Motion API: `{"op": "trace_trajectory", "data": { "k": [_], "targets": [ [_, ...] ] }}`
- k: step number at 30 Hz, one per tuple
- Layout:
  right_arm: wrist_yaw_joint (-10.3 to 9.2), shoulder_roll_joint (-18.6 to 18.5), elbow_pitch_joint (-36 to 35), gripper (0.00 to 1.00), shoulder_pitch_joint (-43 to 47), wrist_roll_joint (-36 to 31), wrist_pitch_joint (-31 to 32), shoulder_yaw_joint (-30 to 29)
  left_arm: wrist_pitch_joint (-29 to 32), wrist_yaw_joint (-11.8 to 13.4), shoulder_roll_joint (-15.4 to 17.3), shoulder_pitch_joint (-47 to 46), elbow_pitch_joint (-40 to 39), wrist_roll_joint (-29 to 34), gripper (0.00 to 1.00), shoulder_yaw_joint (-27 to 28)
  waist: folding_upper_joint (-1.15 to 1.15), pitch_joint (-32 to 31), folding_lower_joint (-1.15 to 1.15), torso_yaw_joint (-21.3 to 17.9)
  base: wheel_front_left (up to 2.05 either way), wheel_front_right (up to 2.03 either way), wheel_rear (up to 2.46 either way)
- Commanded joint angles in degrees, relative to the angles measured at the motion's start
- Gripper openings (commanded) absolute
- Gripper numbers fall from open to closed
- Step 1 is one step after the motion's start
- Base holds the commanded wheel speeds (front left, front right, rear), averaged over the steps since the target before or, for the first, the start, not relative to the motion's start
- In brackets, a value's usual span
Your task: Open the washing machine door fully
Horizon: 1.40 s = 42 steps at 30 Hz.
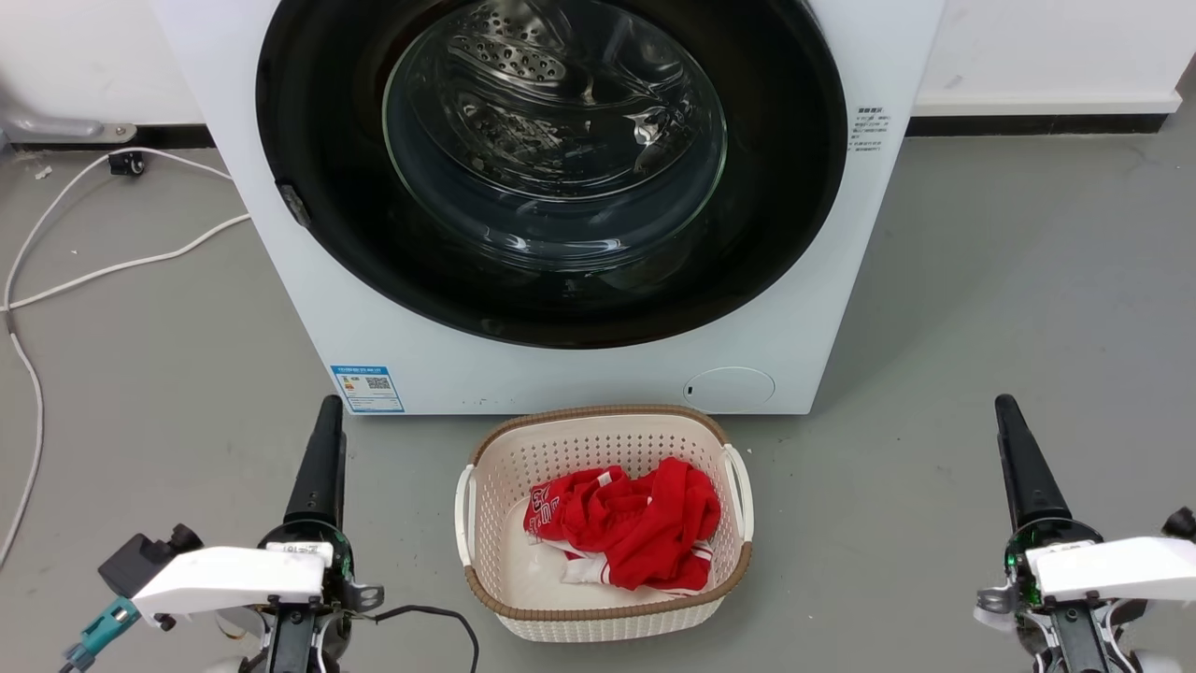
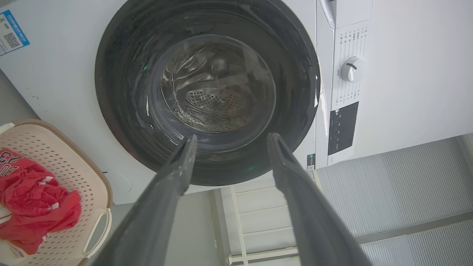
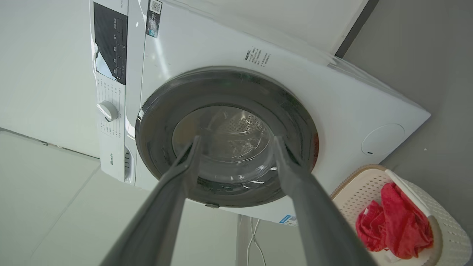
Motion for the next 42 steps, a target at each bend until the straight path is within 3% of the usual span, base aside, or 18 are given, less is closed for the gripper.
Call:
{"op": "trace_trajectory", "data": {
  "k": [1,25,42],
  "targets": [
    [0.00,-0.05,-2.22,1.00,-0.39,-4.44,-0.84,0.49,-0.82,-0.09,0.15,-1.38,-2.01,2.09,1.00,0.22,0.00,0.06,0.00,-0.02,0.00,0.00,0.00],
    [0.00,-0.03,-7.95,1.00,1.77,-33.77,-5.48,3.66,-5.39,-0.06,0.17,-0.58,-5.41,31.75,1.00,-3.93,0.00,0.05,0.00,-0.21,0.00,0.00,0.00],
    [0.00,-0.01,-6.93,1.00,2.94,-49.53,-7.02,4.13,-8.16,2.93,0.18,0.88,-5.43,51.38,1.00,-6.00,0.00,-0.06,0.00,-0.31,0.00,0.00,0.00]
  ]
}}
